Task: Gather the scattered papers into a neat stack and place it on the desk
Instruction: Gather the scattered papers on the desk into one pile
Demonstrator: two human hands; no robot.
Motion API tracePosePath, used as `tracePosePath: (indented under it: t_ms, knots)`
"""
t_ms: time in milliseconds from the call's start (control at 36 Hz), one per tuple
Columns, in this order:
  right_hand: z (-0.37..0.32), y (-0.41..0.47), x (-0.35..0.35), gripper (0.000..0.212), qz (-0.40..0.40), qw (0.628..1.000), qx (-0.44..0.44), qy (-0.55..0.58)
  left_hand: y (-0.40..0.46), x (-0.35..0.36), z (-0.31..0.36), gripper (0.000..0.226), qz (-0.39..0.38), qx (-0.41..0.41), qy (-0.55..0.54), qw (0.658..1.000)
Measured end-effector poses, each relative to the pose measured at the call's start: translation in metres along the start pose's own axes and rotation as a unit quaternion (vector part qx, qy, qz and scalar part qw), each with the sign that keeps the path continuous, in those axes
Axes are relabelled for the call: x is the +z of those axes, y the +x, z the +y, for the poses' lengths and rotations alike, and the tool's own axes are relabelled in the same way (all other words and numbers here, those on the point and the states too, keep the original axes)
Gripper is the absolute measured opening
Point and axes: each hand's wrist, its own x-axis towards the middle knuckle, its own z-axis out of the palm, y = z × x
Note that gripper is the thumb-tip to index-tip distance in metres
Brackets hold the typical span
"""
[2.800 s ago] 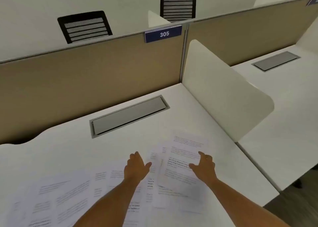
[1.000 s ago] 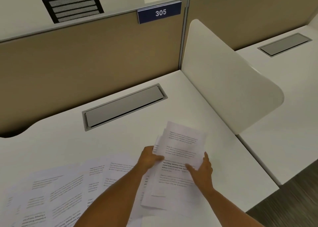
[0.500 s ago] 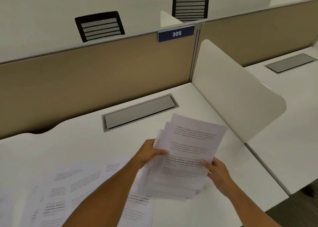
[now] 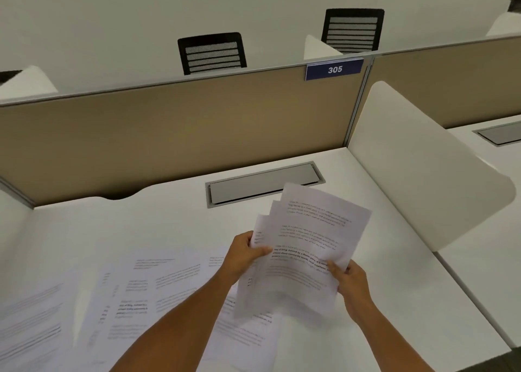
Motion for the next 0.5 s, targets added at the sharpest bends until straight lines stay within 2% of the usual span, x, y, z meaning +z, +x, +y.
tracePosePath:
  t_ms: [194,306,389,500]
  knots:
    - [0.005,-0.011,0.022,0.023,-0.008,1.0,0.003,-0.027,-0.017,-0.022,-0.013,0.041,0.045,0.006,-0.061,0.997]
    - [0.018,-0.021,0.037,0.025,-0.013,0.998,0.024,-0.061,-0.029,-0.036,-0.025,0.037,0.043,-0.013,-0.056,0.997]
    - [0.034,-0.026,0.05,0.025,-0.018,0.994,0.068,-0.088,-0.037,-0.047,-0.038,0.031,0.058,-0.045,-0.042,0.996]
    - [0.055,-0.032,0.069,0.024,-0.013,0.984,0.123,-0.128,-0.044,-0.057,-0.062,0.037,0.082,-0.104,-0.002,0.991]
